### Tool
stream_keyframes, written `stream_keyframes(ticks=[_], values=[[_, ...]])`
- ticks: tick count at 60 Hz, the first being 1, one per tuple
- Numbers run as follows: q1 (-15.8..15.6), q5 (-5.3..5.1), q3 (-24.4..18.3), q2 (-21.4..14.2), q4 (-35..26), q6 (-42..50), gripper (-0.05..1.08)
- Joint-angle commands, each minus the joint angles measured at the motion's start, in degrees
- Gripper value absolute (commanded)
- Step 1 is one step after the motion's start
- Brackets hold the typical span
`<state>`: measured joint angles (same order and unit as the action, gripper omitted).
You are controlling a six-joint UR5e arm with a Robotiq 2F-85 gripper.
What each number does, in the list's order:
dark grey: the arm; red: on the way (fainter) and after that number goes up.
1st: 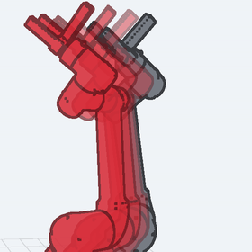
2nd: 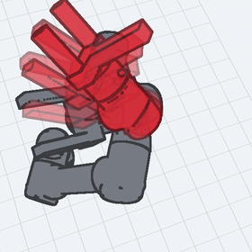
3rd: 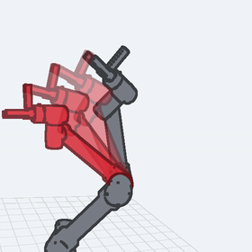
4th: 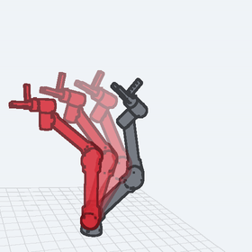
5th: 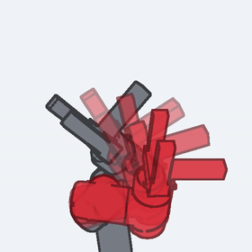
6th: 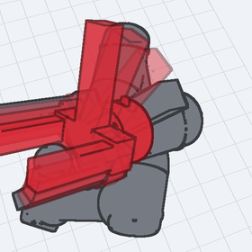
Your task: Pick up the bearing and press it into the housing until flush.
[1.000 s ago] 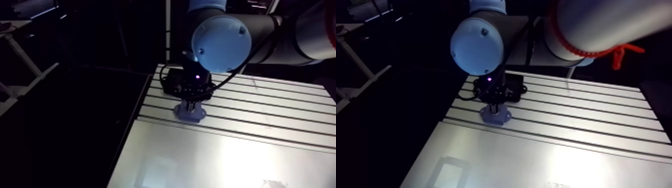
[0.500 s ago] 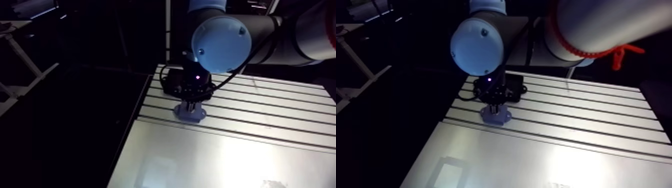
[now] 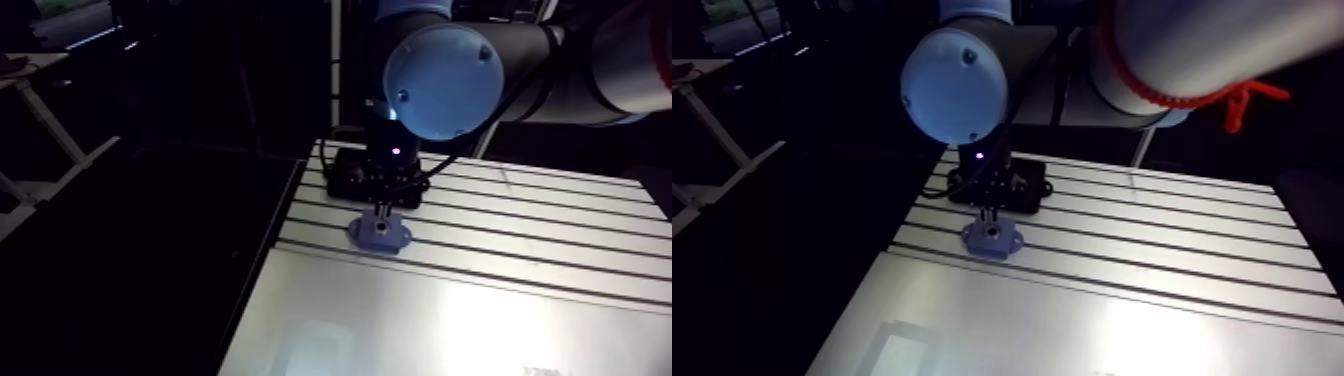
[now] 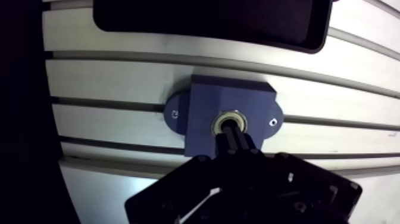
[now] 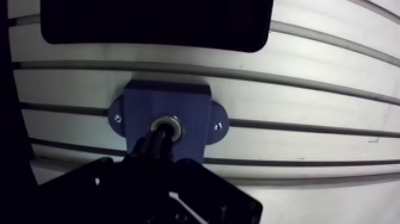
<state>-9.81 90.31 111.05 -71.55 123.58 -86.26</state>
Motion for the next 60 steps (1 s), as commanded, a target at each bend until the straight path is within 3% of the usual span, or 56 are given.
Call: stream_keyframes(ticks=[1,2,3,4,5,6,7,12,25,31,33,41,60], values=[[0.13,0.34,-0.82,-1.48,-1.46,-0.08,1.01],[0.13,0.34,-0.82,-1.48,-1.46,-0.08,1.01],[0.14,0.34,-1.39,-1.59,-2.42,-0.16,0.82],[0.14,0.34,-1.39,-1.59,-2.42,-0.16,0.82],[0.07,0.34,-2.23,-1.61,-4.36,-0.25,0.36],[0.07,0.34,-2.23,-1.61,-4.36,-0.25,0.36],[-0.02,0.34,-3.17,-1.69,-7.04,-0.64,0.03],[0.2,0.26,-6.33,-2.96,-14.53,-3.09,0.0],[3.55,0.01,-13.45,-8.02,-23.92,-4.73,0.0],[7.19,-0.52,-17.55,-8.63,-28.6,-4.75,0.0],[9.85,-0.52,-19.61,-8.88,-30.09,-4.99,0.0],[13.4,-1.03,-21.82,-9.6,-31.49,-7.6,0.0],[14.63,-0.36,-22.15,-11.27,-31.25,-9.23,0.01]])
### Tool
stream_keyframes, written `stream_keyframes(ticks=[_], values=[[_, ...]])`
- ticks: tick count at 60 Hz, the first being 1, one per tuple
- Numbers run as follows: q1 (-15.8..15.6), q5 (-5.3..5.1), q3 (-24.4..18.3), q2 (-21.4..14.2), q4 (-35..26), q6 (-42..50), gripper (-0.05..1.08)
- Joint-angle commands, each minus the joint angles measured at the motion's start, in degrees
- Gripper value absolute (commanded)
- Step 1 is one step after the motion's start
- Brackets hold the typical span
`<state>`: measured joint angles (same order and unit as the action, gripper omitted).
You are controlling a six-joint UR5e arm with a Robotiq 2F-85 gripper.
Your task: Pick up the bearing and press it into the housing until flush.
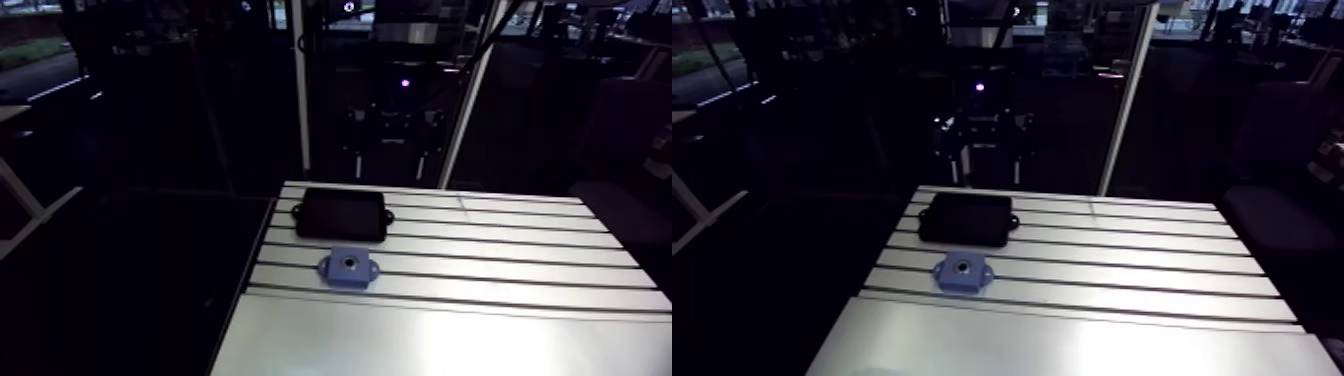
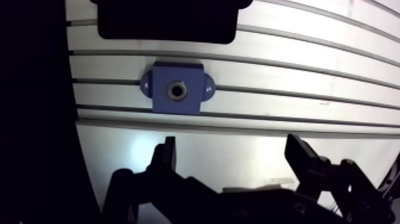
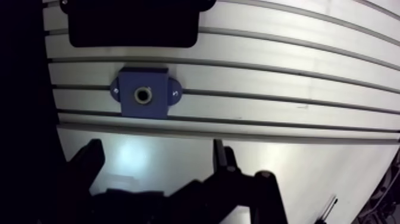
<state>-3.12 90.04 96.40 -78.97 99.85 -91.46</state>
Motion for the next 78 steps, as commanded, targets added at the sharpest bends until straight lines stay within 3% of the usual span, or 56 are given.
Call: stream_keyframes(ticks=[1,13,27,45,55,78], values=[[7.94,-0.08,-7.5,-3.85,-7.53,-4.03,0.01],[8.13,0.52,-7.43,-6.25,-7.27,-4.19,0.01],[8.82,0.36,-6.56,-8.57,-7.25,-4.53,0.01],[8.94,0.18,-5.81,-9.03,-7.17,-5.0,0.01],[8.66,-0.66,-5.99,-9.58,-7.25,-4.82,0.01],[8.56,-0.17,-5.74,-9.58,-7.35,-4.82,0.01]])
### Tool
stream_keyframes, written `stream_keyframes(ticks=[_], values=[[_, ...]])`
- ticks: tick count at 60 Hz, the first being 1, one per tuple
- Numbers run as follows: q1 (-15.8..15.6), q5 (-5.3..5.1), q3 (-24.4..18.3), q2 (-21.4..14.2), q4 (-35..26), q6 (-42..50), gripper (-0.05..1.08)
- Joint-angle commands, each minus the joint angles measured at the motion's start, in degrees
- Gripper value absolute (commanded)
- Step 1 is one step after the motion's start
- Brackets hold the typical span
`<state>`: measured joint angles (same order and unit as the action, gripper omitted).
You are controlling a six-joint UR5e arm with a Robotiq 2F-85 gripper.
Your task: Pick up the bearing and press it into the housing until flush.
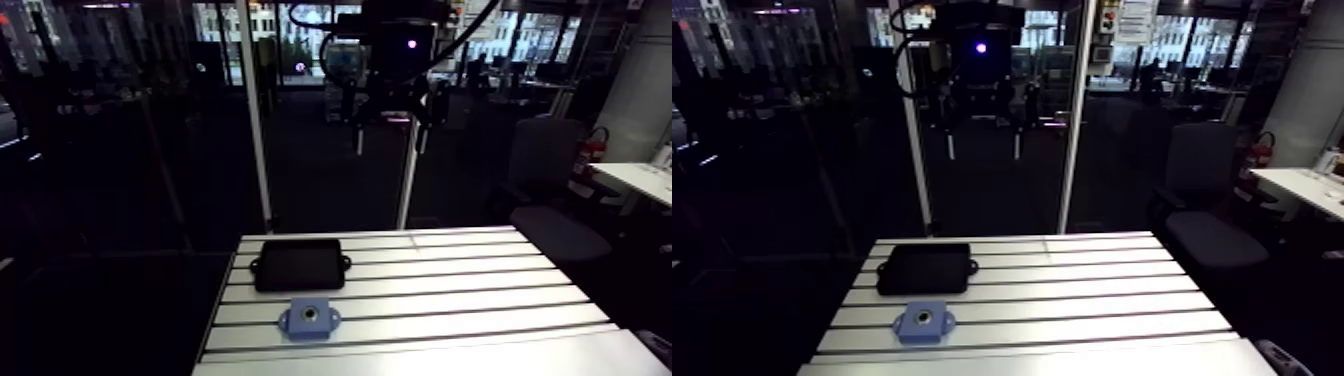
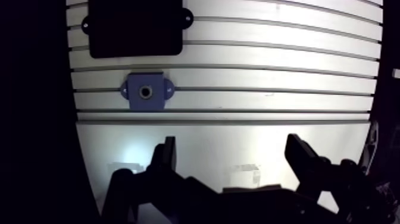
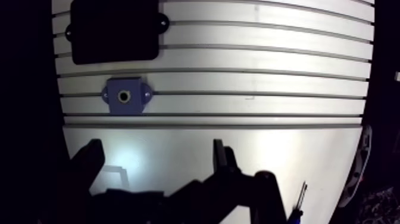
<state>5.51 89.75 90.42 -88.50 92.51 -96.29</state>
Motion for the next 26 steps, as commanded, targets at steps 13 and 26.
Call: stream_keyframes(ticks=[13,26], values=[[-0.15,0.12,0.63,0.29,0.15,0.0,0.01],[-0.15,0.12,0.69,0.66,0.25,0.0,0.01]])
